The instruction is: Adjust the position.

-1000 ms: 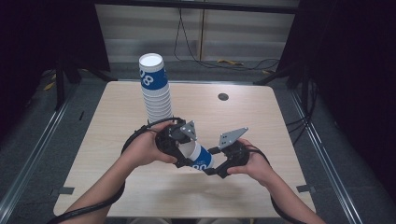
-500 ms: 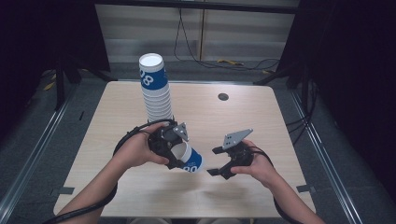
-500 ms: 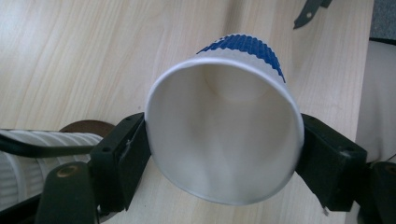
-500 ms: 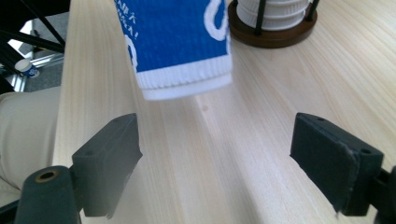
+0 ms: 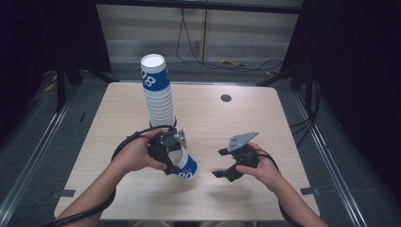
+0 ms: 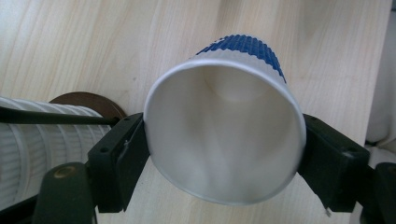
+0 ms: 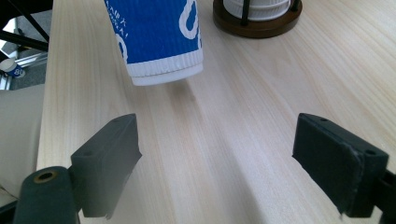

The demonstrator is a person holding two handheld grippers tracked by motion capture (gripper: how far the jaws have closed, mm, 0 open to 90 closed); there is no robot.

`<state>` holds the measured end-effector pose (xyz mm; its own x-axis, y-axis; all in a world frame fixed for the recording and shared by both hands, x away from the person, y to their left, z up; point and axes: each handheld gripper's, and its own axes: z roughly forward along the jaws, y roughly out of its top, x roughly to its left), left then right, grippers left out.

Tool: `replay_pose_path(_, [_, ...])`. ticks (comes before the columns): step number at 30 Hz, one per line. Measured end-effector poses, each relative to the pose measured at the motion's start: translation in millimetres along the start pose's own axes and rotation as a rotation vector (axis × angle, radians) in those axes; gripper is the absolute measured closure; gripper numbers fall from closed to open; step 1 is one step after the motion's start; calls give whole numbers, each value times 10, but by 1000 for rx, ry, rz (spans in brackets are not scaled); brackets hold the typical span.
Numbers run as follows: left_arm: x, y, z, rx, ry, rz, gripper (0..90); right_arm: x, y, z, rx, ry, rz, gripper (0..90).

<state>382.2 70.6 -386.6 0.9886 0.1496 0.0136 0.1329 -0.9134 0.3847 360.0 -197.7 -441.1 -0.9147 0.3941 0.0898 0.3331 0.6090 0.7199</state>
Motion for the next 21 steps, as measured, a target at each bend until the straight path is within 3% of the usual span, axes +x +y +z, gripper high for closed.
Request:
replay_pose_path(4, [-25, 22, 40, 11, -4, -8, 212, -7, -11, -16, -2, -2, 0, 139])
replay_pose_path(6, [-19, 46, 56, 21, -13, 19, 208, -11, -12, -26, 0, -9, 2, 139])
replay_pose_path(7, [-36, 53, 73, 20, -20, 7, 206, -14, -13, -31, -1, -9, 2, 139])
replay_pose_path(15, [-51, 105, 163, 41, -29, 28, 188, -14, -19, -32, 4, -7, -7, 139])
replay_pose_path(16, [-47, 112, 169, 53, -38, 45, 187, -16, -23, -30, 5, -3, -9, 139])
replay_pose_path(21, [-76, 140, 215, 51, -40, 41, 184, -17, -49, -26, 9, -3, -5, 139])
